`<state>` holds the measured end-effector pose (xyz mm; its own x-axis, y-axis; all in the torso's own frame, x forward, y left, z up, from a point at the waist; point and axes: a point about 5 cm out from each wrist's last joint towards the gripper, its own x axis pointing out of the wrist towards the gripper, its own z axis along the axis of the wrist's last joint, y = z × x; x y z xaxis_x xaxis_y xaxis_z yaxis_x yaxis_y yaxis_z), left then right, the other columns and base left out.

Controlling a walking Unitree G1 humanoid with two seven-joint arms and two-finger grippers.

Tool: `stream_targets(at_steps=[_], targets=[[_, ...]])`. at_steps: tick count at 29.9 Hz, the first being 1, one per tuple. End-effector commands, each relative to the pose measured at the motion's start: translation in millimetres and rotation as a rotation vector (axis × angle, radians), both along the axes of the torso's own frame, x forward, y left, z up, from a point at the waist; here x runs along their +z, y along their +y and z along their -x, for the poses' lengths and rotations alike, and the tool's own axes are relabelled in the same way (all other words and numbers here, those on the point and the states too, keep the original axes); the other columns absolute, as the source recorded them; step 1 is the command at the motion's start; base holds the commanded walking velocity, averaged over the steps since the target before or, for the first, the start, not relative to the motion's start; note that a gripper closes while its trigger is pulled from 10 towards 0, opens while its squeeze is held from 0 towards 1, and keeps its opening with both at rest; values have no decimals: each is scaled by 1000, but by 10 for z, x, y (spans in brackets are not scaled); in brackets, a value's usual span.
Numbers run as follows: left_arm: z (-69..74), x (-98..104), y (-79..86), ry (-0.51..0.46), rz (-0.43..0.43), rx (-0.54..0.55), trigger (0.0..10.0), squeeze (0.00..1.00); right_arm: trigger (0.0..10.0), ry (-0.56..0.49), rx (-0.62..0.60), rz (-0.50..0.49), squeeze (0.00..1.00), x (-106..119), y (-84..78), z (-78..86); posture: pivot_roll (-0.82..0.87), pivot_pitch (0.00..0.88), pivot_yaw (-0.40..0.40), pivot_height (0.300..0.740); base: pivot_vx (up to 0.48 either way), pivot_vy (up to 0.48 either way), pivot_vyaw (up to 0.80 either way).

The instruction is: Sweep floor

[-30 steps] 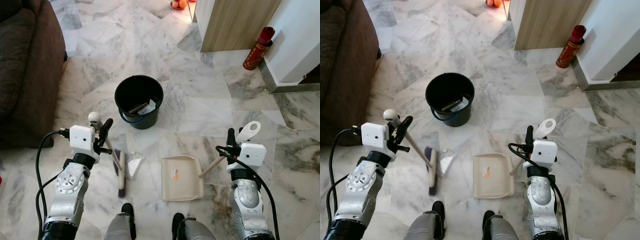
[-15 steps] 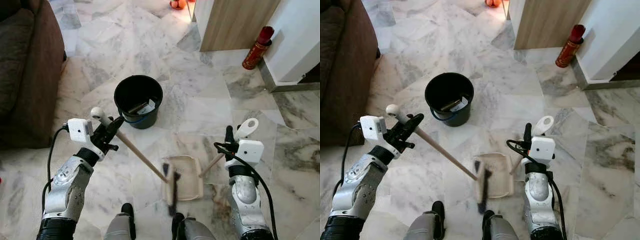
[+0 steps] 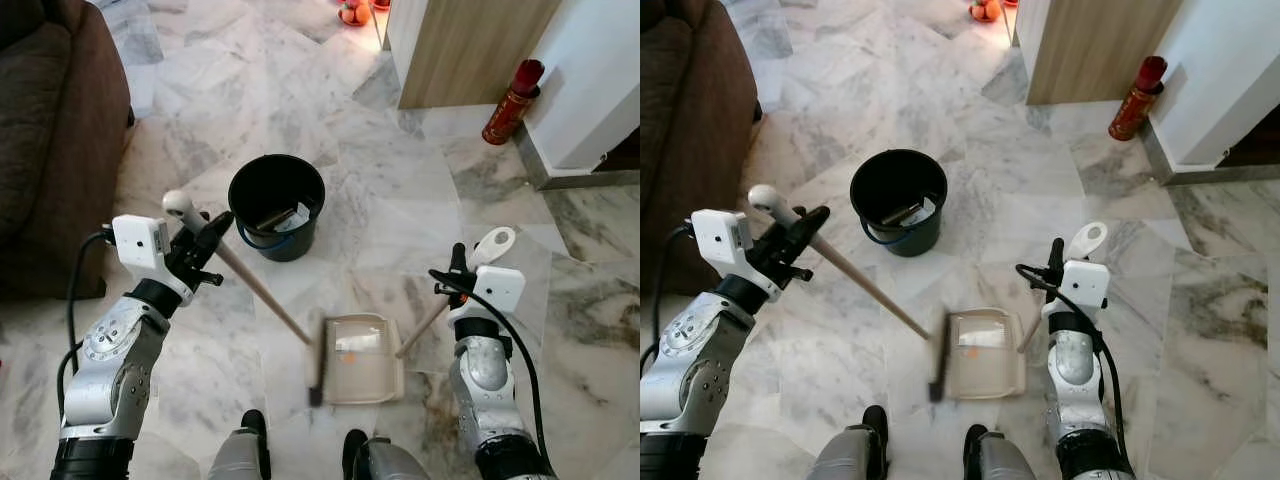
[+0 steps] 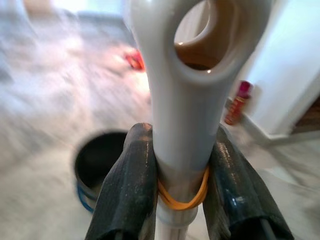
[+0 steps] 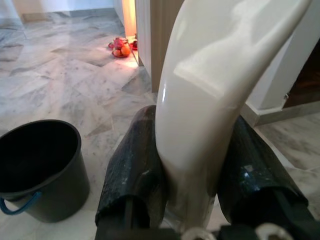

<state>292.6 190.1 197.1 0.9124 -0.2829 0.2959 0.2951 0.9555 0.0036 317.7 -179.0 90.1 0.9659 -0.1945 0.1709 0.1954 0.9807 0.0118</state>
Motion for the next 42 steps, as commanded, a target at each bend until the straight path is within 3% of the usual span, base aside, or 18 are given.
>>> stream_targets(at_steps=[1, 4, 6, 10, 14, 21, 26, 33, 42], targets=[[86, 255, -47, -133, -51, 27, 10000, 0, 10000, 115, -19, -57, 0, -246, -1, 72, 219, 178, 18, 740, 0, 0, 0], [99, 340, -71, -166, -36, 56, 10000, 0, 10000, 121, -27, -65, 0, -238, -18, 36, 223, 145, 19, 740, 0, 0, 0], [102, 306, -94, -164, -80, 63, 10000, 0, 10000, 127, -37, -90, 0, -235, -36, 8, 226, 118, 20, 740, 0, 0, 0], [59, 58, -55, -131, -224, 128, 10000, 0, 10000, 128, -45, -149, 0, -203, -21, -62, 206, 50, 24, 740, 0, 0, 0], [42, -128, -1, -85, -271, 173, 10000, 0, 10000, 105, -23, -157, 0, -134, -15, -112, 196, 14, 25, 740, 0, 0, 0], [50, -307, -66, -51, -269, 169, 10000, 0, 10000, 99, 4, -137, 0, -76, -92, -167, 196, 0, 10, 740, 0, 0, 0], [72, -484, -27, -24, -294, 212, 10000, 0, 10000, 90, 8, -160, 0, -37, -109, -182, 189, 0, 7, 740, 0, 0, 0], [55, -612, -174, -30, -313, 217, 10000, 0, 10000, -2, 61, -201, 0, 133, 69, -208, 171, 0, 11, 740, 0, 0, 0], [13, -668, -299, -55, -341, 187, 10000, 0, 10000, -39, 100, -192, 0, 250, 141, -174, 159, 0, 13, 740, 0, 0, 0]])
